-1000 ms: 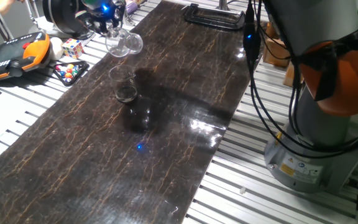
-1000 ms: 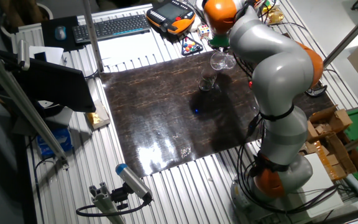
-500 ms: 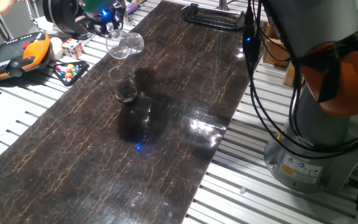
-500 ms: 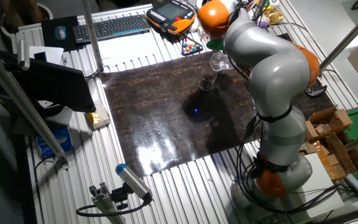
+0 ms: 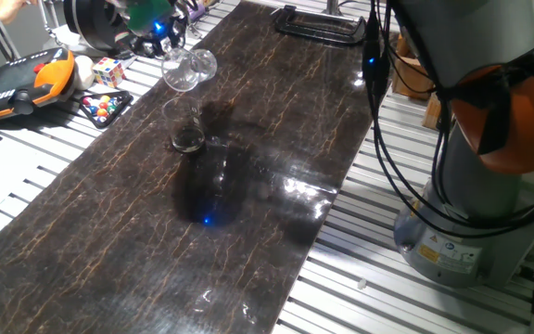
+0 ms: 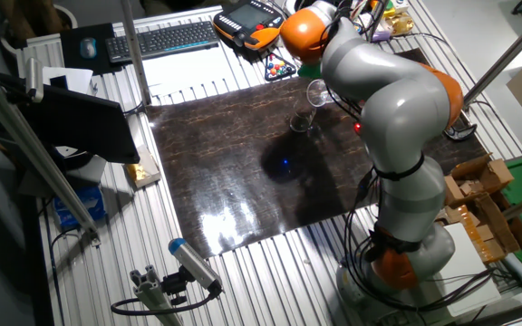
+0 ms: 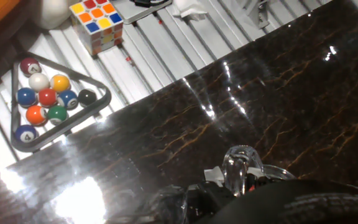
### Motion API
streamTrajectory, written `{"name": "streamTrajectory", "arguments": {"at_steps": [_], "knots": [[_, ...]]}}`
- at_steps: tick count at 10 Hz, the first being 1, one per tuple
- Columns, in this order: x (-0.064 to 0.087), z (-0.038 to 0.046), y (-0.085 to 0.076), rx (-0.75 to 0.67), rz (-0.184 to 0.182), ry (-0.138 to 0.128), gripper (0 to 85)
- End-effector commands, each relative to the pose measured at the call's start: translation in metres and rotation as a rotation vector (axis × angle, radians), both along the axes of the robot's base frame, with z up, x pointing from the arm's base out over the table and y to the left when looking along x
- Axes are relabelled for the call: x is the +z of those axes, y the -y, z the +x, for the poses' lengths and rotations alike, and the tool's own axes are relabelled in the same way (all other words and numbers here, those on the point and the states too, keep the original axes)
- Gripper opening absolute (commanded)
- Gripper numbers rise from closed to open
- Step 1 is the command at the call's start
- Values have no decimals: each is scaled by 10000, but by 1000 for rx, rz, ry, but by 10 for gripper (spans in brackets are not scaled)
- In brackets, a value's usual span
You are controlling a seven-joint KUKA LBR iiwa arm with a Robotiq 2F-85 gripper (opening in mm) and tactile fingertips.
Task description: Pour the water from one cup into another empty cup
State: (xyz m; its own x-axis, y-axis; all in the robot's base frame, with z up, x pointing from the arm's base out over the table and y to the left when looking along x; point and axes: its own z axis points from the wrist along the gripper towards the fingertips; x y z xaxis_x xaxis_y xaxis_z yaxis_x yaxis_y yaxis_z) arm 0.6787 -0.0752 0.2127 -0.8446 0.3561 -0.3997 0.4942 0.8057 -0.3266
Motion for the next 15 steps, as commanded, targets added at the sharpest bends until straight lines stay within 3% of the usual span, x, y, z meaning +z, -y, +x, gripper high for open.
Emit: {"name": "streamTrajectory", "arguments": {"at_steps": [1,3,8,15], "knots": [[4,-1,-4,5,-6,-6,7],[13,1,-14,22,-30,-21,7],[18,35,-108,43,-91,-21,7],[17,30,-119,34,-120,4,7]]}}
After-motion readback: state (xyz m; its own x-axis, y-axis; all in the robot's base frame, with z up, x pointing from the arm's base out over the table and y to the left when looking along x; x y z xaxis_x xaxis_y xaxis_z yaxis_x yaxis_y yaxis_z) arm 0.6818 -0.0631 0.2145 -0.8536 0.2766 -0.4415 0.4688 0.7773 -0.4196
